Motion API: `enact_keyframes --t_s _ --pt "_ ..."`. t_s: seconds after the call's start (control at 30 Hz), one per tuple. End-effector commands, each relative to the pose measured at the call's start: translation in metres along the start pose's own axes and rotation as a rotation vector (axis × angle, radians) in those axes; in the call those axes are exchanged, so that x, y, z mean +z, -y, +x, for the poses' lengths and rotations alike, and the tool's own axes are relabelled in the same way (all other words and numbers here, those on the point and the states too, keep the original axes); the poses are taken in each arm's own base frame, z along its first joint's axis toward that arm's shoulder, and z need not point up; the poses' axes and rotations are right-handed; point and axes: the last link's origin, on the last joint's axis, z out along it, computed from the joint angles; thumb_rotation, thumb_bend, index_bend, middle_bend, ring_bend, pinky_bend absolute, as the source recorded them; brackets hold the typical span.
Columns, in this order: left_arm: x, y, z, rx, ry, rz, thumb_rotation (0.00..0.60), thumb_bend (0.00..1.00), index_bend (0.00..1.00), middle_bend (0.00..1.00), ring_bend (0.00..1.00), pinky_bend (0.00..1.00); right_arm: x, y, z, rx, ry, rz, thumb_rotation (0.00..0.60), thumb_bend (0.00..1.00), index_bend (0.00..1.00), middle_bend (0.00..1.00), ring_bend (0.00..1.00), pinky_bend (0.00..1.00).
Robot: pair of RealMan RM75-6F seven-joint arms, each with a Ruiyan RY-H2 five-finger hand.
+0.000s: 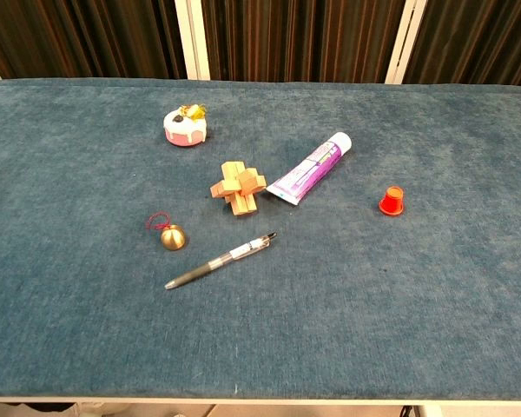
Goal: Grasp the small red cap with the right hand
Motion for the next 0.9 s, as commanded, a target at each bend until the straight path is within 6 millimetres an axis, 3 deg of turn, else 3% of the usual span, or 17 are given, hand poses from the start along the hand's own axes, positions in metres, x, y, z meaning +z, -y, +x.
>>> enact_keyframes --t_s 0.03,0.4,0.57,0.7,0.9 --pt "0.0 0.0 0.0 0.001 0.0 -0.001 0.6 0.51 0.11 0.04 0.05 0.04 0.0 0.0 0.0 -0.001 0.0 0.0 0.6 0.18 0.2 0.1 0.1 0.09" --pt "0.001 0.0 0.0 0.001 0.002 -0.002 0.6 0.51 0.11 0.04 0.05 0.04 0.0 -0.001 0.0 -0.001 -0.001 -0.006 0.6 0.18 0.21 0.1 0.1 0.09" --pt "0.0 0.0 0.0 0.005 0.005 -0.002 0.6 0.51 0.11 0.04 0.05 0.04 0.008 -0.007 -0.004 0.019 -0.014 -0.011 0.6 0.18 0.26 0.1 0.11 0.09" --pt "-0.001 0.0 0.0 0.005 0.002 0.002 0.6 0.51 0.11 0.04 0.05 0.04 0.023 -0.011 -0.025 0.091 0.006 -0.003 0.6 0.18 0.33 0.11 0.13 0.09" --pt "-0.004 -0.002 0.0 0.005 0.002 0.001 0.6 0.51 0.11 0.04 0.05 0.04 0.054 -0.003 -0.056 0.16 0.108 0.053 0.6 0.18 0.36 0.11 0.13 0.09"
